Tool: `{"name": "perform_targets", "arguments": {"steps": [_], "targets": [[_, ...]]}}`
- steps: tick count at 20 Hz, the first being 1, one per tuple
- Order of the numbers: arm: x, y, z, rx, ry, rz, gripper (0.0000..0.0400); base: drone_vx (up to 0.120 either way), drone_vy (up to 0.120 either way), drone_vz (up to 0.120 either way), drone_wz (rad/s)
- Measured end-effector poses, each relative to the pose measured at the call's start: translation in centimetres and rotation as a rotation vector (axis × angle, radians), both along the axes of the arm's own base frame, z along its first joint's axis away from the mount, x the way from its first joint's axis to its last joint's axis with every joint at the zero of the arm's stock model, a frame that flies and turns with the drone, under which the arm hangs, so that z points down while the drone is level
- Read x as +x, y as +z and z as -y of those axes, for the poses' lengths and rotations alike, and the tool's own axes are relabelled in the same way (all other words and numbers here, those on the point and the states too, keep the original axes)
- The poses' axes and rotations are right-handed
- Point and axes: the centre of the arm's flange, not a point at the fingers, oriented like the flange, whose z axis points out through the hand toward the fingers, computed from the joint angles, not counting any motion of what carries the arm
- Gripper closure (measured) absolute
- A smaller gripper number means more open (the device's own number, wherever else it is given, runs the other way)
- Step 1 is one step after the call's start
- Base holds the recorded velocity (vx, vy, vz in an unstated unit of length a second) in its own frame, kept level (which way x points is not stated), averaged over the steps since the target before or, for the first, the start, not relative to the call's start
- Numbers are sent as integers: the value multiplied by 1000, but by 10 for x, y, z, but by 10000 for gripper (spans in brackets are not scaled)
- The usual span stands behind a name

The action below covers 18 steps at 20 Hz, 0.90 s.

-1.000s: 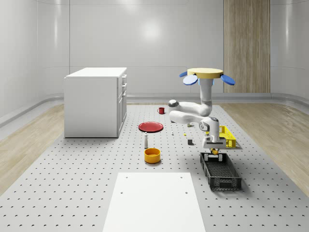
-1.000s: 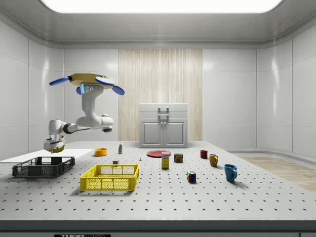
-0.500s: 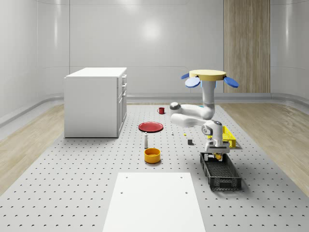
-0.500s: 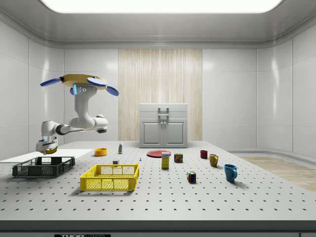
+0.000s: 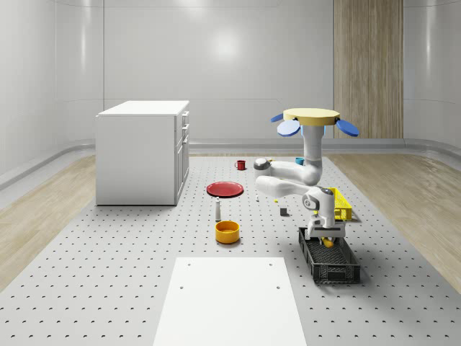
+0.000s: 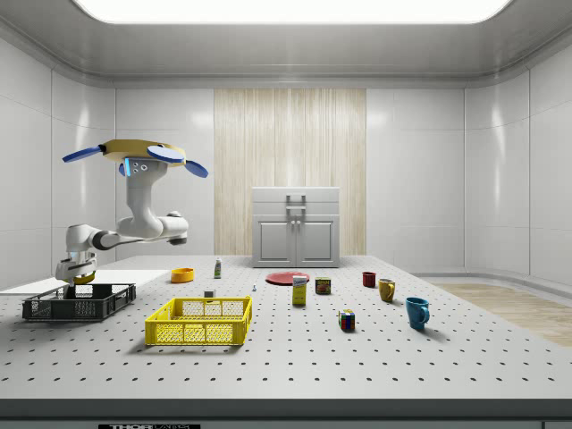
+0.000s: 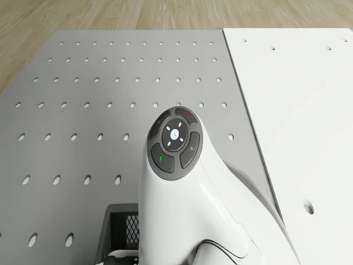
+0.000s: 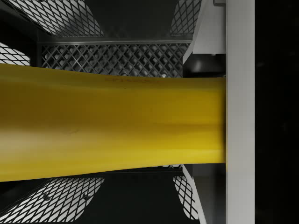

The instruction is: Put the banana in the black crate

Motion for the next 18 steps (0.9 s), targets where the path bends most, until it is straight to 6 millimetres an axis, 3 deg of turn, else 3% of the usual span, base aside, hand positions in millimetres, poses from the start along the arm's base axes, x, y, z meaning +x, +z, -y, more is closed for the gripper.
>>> {"name": "perform_targets", "arguments": {"steps": [14,15,18], "targets": [[0,50,0,0,0,0,201,0,0,0,0],[0,52,0,0,0,0,187,0,0,0,0],[0,57,0,3,-6,1,88,0,0,0,0]]}}
